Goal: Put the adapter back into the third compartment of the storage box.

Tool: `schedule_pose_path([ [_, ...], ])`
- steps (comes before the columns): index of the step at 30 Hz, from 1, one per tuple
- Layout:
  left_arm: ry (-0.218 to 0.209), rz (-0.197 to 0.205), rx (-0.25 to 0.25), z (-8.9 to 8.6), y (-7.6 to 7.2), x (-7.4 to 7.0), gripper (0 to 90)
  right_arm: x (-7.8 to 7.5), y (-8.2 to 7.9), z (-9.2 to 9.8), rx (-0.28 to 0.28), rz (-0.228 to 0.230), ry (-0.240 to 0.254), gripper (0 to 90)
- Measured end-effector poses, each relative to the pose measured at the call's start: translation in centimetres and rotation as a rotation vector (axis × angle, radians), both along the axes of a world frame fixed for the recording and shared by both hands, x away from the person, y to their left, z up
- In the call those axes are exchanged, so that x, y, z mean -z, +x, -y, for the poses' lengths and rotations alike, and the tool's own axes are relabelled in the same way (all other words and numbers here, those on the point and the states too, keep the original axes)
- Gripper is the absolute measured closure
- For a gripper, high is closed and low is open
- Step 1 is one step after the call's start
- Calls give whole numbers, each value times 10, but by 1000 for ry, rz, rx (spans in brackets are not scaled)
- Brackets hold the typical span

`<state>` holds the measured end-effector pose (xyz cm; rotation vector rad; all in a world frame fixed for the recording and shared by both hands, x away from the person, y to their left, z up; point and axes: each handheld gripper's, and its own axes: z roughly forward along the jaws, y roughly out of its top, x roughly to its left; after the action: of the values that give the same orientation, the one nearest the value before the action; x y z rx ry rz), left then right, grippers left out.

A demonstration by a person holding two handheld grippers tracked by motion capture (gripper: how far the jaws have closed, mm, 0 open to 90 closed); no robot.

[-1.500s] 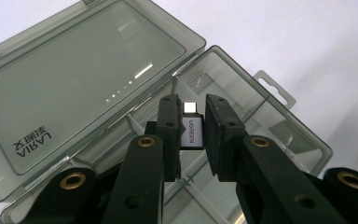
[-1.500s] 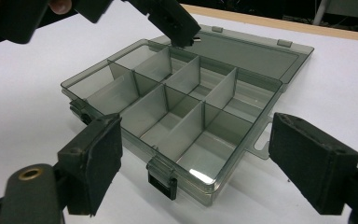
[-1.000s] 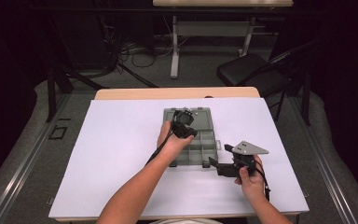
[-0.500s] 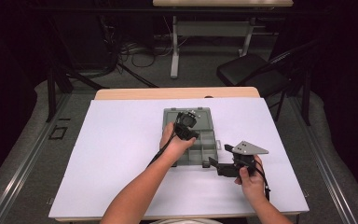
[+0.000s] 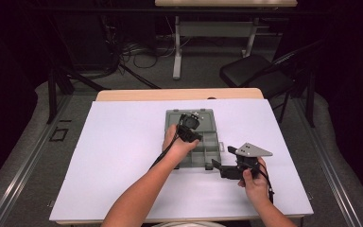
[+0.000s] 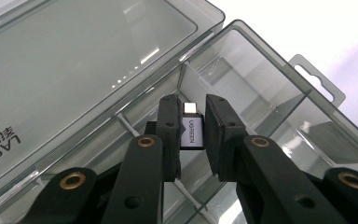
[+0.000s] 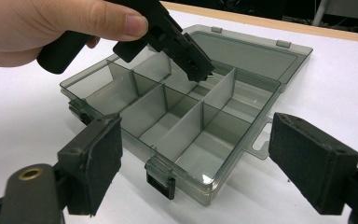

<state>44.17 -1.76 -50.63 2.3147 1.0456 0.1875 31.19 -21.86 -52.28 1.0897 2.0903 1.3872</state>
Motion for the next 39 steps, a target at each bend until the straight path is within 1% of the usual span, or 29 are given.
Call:
schedule_pose_path([
  [2,-8,6,2,1,0,0,762,0,0,0,0,0,1,174],
  [3,-22,8,-2,1,-1,-1,695,0,0,0,0,-1,0,174],
  [4,-22,8,-2,1,-1,-1,671,0,0,0,0,-1,0,174],
  [5,-25,20,-6,1,-1,-2,641,0,0,0,0,1,2,174],
  [6,-25,20,-6,1,-1,-2,616,0,0,0,0,1,2,174],
  [7,-29,29,-15,0,-1,-2,590,0,0,0,0,2,-1,174],
  [9,-28,34,-13,0,-1,-2,573,0,0,0,0,1,2,174],
  [11,-29,52,-11,-1,0,-3,521,0,0,0,0,0,-1,174],
  [13,-34,59,-11,-2,0,-4,488,0,0,0,0,0,0,174],
  [14,-32,78,-6,-3,0,-5,460,0,0,0,0,0,-2,174],
  [15,-32,78,-6,-3,0,-5,447,0,0,0,0,0,-2,174],
  [17,-20,101,2,-3,0,-7,443,0,0,0,-1,0,-3,174],
  [18,-17,116,-2,-3,-1,-7,440,0,0,0,-1,1,-3,174],
  [19,-14,115,8,-4,-1,-9,430,0,0,0,-1,-2,-7,174],
  [20,-7,141,-2,-4,-2,-9,422,0,0,0,-3,-2,-9,174],
  [21,2,146,0,-5,-1,-10,416,0,0,0,-3,-3,-9,174],
  [24,-2,149,-5,-7,-1,-12,413,0,0,-1,-3,-7,-8,174],
  [25,-5,156,-7,-8,-1,-12,413,0,0,-1,-3,-7,-8,174],
  [26,6,167,4,-10,-1,-14,415,1,0,-1,-2,-8,-7,174],
  [28,4,167,-4,-11,-1,-15,415,0,0,-1,-3,-7,-7,174],
  [29,-5,152,-15,-15,0,-17,416,1,0,-1,-4,-8,-8,174],
  [30,-5,152,-15,-15,0,-17,416,1,0,-1,-4,-8,-8,174],
  [32,-35,136,-13,-19,1,-19,416,1,0,-1,-4,-8,-4,174],
  [34,-59,129,-22,-22,1,-21,414,1,0,-1,-4,-7,-6,174],
  [35,-72,122,-26,-25,1,-22,400,1,0,-1,-3,-8,-7,174],
  [36,-118,105,-30,-30,0,-25,338,1,0,-1,-3,-6,-4,174],
  [37,-135,98,-33,-32,-1,-26,321,1,0,-1,-3,-5,-5,174],
  [39,-139,96,-34,-34,-2,-28,275,1,0,-1,-2,-6,-5,174],
])
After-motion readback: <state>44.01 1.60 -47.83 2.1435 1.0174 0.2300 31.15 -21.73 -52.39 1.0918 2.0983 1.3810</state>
